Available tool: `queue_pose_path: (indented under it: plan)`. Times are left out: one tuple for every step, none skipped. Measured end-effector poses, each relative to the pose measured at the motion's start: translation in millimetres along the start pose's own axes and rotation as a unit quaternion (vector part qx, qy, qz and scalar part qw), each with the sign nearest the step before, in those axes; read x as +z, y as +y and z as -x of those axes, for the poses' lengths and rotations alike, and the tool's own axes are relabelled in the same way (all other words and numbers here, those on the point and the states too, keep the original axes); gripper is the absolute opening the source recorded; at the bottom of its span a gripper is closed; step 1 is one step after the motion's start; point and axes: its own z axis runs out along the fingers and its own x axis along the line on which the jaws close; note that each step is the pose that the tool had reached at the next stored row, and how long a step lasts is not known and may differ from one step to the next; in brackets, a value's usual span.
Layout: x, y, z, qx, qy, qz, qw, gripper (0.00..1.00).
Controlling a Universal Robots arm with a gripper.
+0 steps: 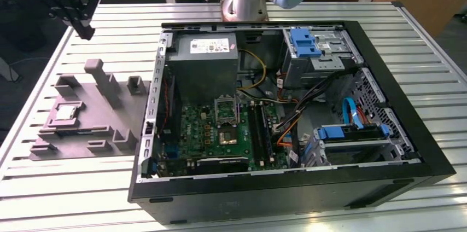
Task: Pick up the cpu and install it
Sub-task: 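Reach for the cpu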
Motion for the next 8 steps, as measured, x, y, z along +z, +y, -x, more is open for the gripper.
queue_pose_path:
  plan:
    - [0.0, 0.0, -0.4, 0.0, 0.0, 0.0, 1.0, 0.11]
    - [-0.1, -0.1, -0.8, 0.0, 0.0, 0.0, 1.0, 0.11]
    - [-0.1, -0.1, -1.2, 0.0, 0.0, 0.0, 1.0, 0.11]
    - [-0.1, -0.1, -1.5, 0.0, 0.0, 0.0, 1.0, 0.11]
    - [-0.1, -0.2, -1.9, 0.0, 0.0, 0.0, 1.0, 0.11]
    - [-0.1, -0.2, -2.3, 0.0, 0.0, 0.0, 1.0, 0.11]
    - [-0.1, -0.2, -2.8, 0.0, 0.0, 0.0, 1.0, 0.11]
    - [-0.1, -0.2, -3.2, 0.0, 0.0, 0.0, 1.0, 0.11]
